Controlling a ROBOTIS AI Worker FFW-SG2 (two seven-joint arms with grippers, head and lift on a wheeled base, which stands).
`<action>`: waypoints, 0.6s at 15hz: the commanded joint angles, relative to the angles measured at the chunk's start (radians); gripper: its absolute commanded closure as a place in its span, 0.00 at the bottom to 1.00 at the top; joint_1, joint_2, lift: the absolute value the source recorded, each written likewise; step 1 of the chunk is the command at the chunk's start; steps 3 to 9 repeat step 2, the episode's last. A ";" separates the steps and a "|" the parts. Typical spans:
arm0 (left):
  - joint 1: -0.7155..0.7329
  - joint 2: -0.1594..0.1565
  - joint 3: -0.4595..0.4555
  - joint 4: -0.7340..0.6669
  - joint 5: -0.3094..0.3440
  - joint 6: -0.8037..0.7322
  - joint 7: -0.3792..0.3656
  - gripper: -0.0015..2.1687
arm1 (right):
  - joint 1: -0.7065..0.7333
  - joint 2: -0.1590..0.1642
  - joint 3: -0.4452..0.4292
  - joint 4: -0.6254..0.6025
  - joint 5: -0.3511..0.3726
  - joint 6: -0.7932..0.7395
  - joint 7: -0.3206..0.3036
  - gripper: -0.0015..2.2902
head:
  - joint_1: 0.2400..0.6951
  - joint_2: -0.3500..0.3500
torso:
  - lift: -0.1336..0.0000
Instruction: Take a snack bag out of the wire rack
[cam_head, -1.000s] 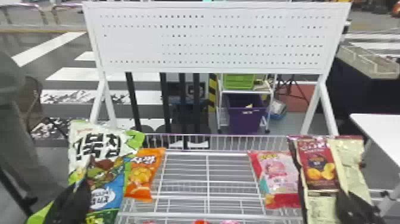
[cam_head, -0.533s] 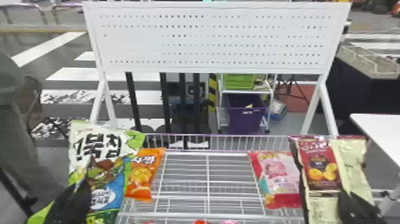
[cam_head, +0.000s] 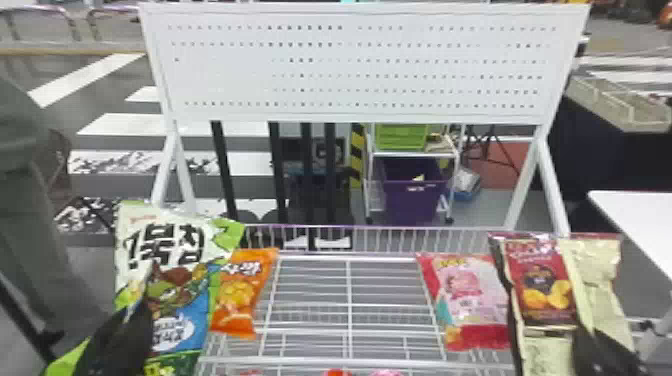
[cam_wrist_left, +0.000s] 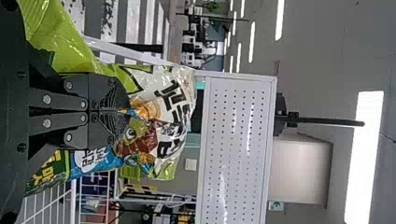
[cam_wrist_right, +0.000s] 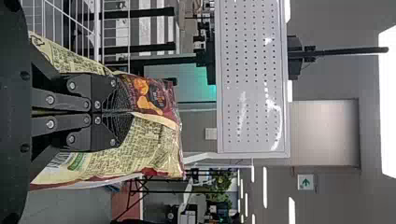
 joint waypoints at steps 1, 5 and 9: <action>0.002 0.001 0.000 -0.001 0.000 -0.001 0.000 0.99 | 0.000 0.003 -0.006 0.004 -0.002 0.000 0.014 0.98 | 0.57 0.50 | 1.00; 0.002 0.001 0.000 -0.001 0.000 0.002 0.000 0.99 | 0.000 0.003 -0.006 0.005 -0.002 0.000 0.021 0.98 | 0.57 0.50 | 1.00; 0.002 0.001 0.000 -0.001 0.000 0.002 0.000 0.99 | 0.000 0.003 -0.006 0.005 -0.002 0.000 0.021 0.98 | 0.57 0.50 | 1.00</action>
